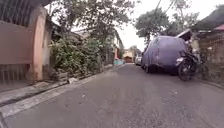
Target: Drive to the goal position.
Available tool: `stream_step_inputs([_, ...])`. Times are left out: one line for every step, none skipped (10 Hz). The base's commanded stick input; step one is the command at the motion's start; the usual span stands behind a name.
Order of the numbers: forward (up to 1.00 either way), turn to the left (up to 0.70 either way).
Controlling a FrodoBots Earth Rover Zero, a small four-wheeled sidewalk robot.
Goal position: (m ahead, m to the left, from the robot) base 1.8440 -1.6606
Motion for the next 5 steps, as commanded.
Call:
stream_step_inputs([0.7,0.0])
stream_step_inputs([0.7,0.0])
stream_step_inputs([0.7,0.0])
stream_step_inputs([0.7,0.0])
stream_step_inputs([0.7,0.0])
